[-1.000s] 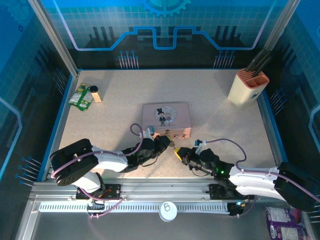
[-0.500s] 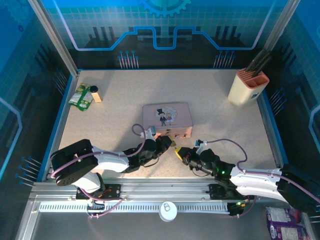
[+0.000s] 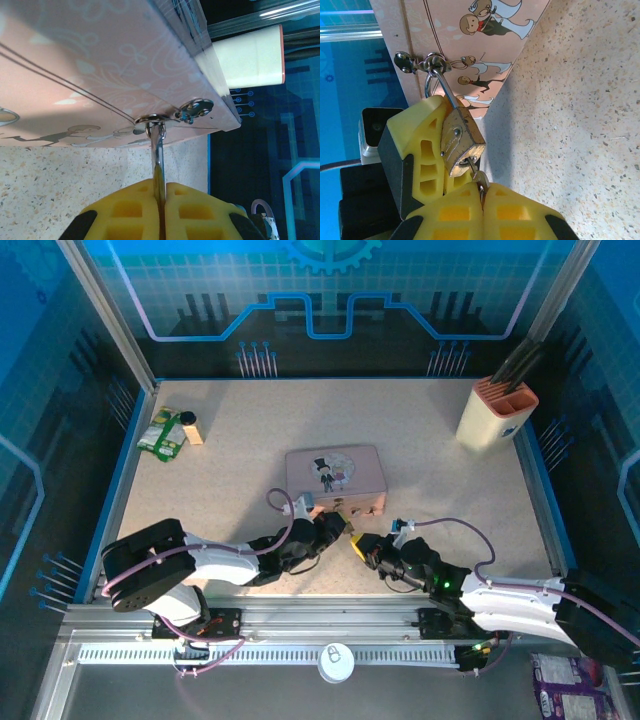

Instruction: Unlock the padlock with the key

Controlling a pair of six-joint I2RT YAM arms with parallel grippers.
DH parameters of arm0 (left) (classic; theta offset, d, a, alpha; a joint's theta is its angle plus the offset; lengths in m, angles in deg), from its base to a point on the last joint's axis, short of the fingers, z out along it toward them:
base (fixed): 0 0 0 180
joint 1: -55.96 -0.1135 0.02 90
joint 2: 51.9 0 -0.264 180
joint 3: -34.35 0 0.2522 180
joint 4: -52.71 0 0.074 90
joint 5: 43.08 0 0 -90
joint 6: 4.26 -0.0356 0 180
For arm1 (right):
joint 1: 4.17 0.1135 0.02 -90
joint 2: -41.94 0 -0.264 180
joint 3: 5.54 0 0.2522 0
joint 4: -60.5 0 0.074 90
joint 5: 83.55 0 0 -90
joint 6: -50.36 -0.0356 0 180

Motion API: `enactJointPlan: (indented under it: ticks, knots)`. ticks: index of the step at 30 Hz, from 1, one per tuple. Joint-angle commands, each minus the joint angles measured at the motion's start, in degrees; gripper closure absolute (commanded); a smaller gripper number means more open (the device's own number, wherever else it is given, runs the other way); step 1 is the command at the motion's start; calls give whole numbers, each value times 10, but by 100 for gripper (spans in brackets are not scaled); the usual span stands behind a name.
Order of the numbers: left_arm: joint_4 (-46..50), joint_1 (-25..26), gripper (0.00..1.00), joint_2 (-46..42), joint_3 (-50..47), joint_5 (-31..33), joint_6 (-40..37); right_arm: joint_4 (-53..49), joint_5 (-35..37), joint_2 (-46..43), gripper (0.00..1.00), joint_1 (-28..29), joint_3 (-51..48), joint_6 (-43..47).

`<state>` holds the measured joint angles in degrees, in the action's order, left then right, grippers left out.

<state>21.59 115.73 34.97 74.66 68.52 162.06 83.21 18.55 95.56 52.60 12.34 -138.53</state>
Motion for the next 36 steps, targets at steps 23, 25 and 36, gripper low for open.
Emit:
enactJointPlan:
  ticks: [23, 25, 36]
  knots:
    - [98, 6, 100, -38, 21, 17, 5, -186, -120, -41, 39, -141, 65, 194]
    - [105, -2, 100, -45, 17, 20, 5, -255, -131, -74, 37, -154, 70, 231]
    - [135, -25, 100, -63, 18, 14, 0, -404, -32, -119, 45, -54, 139, 623]
